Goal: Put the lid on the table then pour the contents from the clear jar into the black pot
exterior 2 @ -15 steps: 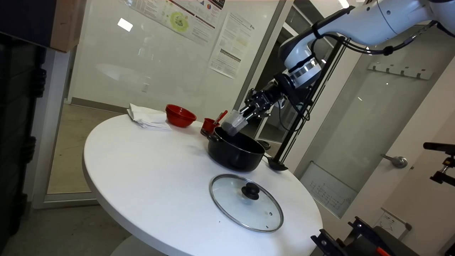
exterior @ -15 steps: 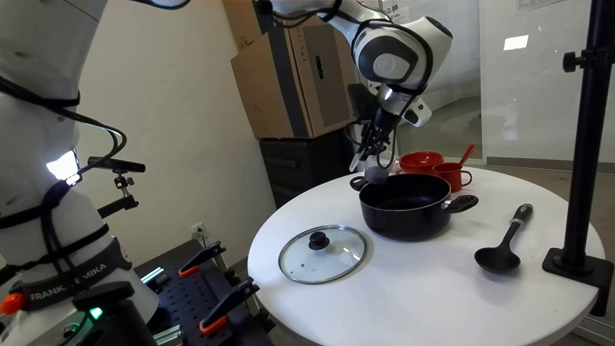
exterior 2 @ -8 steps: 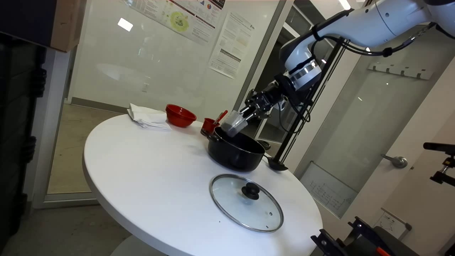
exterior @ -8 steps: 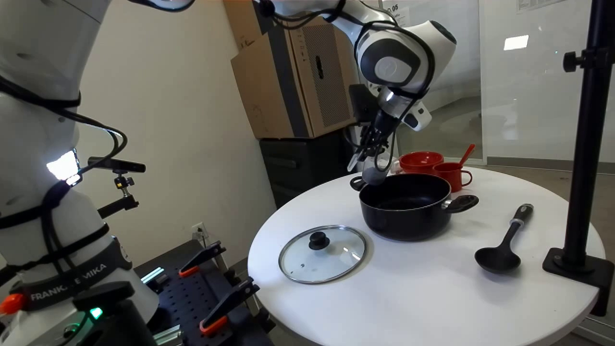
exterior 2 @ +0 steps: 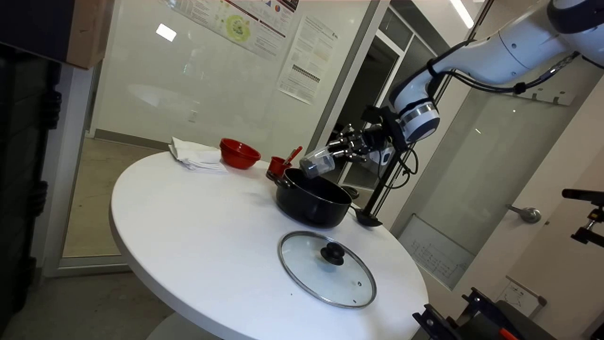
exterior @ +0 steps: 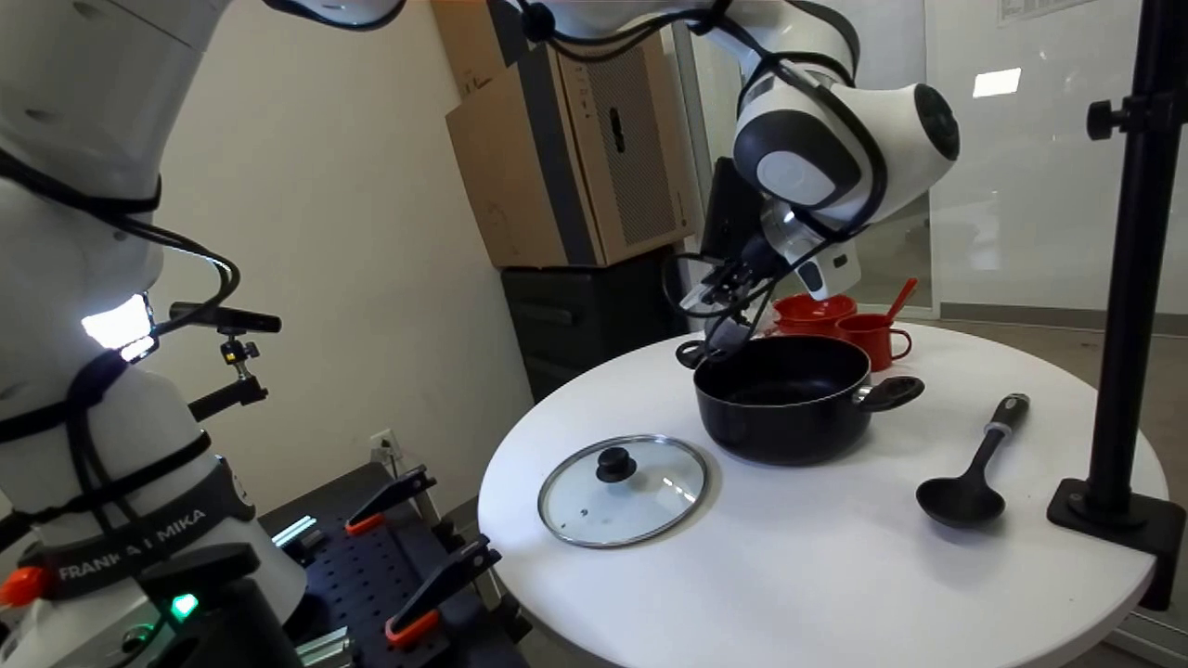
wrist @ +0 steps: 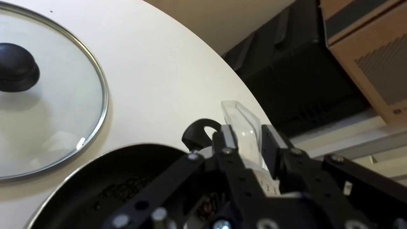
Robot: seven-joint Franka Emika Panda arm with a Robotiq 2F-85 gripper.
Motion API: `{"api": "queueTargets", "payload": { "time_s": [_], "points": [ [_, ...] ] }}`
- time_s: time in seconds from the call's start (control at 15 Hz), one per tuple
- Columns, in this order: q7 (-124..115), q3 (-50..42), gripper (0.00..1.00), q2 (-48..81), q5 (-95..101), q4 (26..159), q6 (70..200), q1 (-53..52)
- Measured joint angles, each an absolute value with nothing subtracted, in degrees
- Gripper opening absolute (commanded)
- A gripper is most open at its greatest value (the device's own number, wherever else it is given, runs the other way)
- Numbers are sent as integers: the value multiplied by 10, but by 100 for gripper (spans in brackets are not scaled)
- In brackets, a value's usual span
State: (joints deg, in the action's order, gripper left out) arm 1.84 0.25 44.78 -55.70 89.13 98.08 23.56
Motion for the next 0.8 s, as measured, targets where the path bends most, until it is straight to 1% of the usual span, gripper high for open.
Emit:
{"api": "queueTargets", "payload": {
  "time_s": [0.33,0.8],
  "points": [
    [19,-22,6,460,-659,891,956,266],
    [22,-26,6,484,-725,890,915,253]
  ]
}}
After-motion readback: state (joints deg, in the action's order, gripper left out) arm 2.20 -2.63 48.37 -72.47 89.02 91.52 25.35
